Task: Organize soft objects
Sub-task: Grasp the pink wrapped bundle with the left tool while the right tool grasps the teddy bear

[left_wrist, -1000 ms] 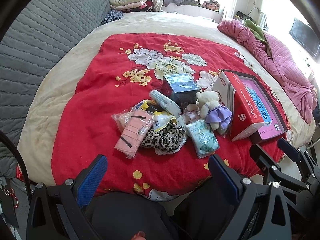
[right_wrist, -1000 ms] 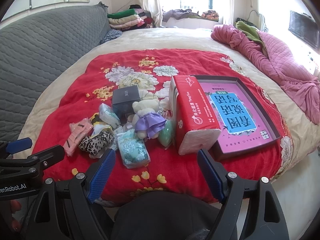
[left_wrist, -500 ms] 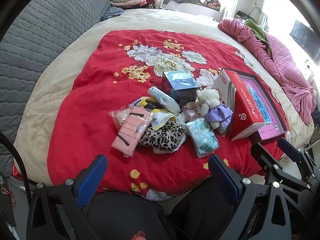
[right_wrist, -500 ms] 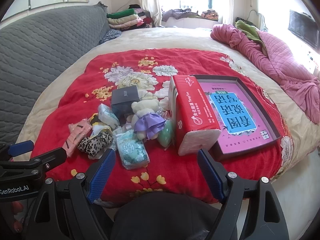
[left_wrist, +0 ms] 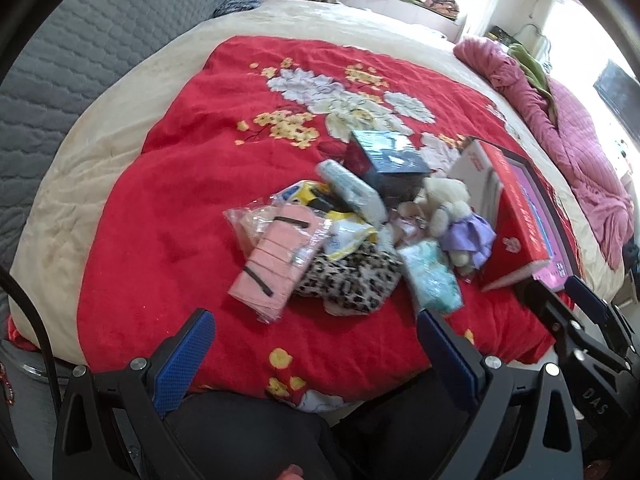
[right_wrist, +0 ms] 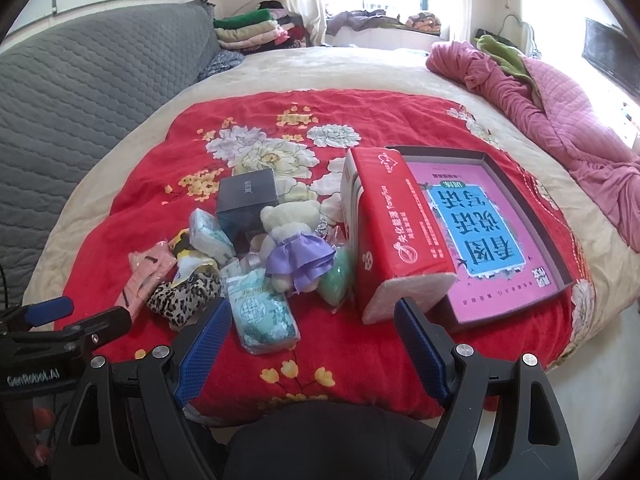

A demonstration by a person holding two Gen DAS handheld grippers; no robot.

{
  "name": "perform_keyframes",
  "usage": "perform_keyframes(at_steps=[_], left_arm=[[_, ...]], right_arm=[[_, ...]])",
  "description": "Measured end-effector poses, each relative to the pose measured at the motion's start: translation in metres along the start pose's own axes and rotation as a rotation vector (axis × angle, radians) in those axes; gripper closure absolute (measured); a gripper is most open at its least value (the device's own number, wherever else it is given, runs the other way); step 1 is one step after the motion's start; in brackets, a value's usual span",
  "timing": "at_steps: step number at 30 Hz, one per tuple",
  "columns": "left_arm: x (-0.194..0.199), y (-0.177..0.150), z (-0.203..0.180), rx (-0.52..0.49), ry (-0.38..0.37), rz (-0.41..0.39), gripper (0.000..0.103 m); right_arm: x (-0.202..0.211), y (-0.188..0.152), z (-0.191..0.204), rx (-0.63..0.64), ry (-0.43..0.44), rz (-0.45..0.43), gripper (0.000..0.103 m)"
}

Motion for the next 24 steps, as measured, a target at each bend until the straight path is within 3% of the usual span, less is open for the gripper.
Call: perform_keyframes(at_steps=[9,15,20,22,24], left_arm=[[-0.04,0.01,0.04,0.08,-0.014,0.136,0.002],[-0.065,0.021,0.064,0.09,0.019,0.168,0.002],[-0.081,0.028,0.064,0.061,0.0,0.209,0.003],[-0.084,0.03,0.059,0.043,-0.014,0.221,0.011],[-0.088,0.03,0.056,0.041,-0.027,0.23,0.026]], right_arm=[[-0.031,0.024,0.006,0.06,-0.008,0.05,0.019],[-0.05,0.038,0.014,0.094,0.004,0.082,0.019],[-0.061,0.045,0.015,0.114,-0.007,0.099,0.019],[-0.064,0.048,0.016,0.122,-0.009,0.1,0.019],[-0.068,0.052,0.017,0.129,-0.016,0.102,0.019]])
Point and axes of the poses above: each gripper's, at about its wrist camera, not at the fingertips, and x roughly against the way its jaws point, z to its left, y to its top, the point moved 2 cm from there along -x, roughly the way its jaws point, and after that the axes turned 8 degrees about z, right-handed, at the moved point
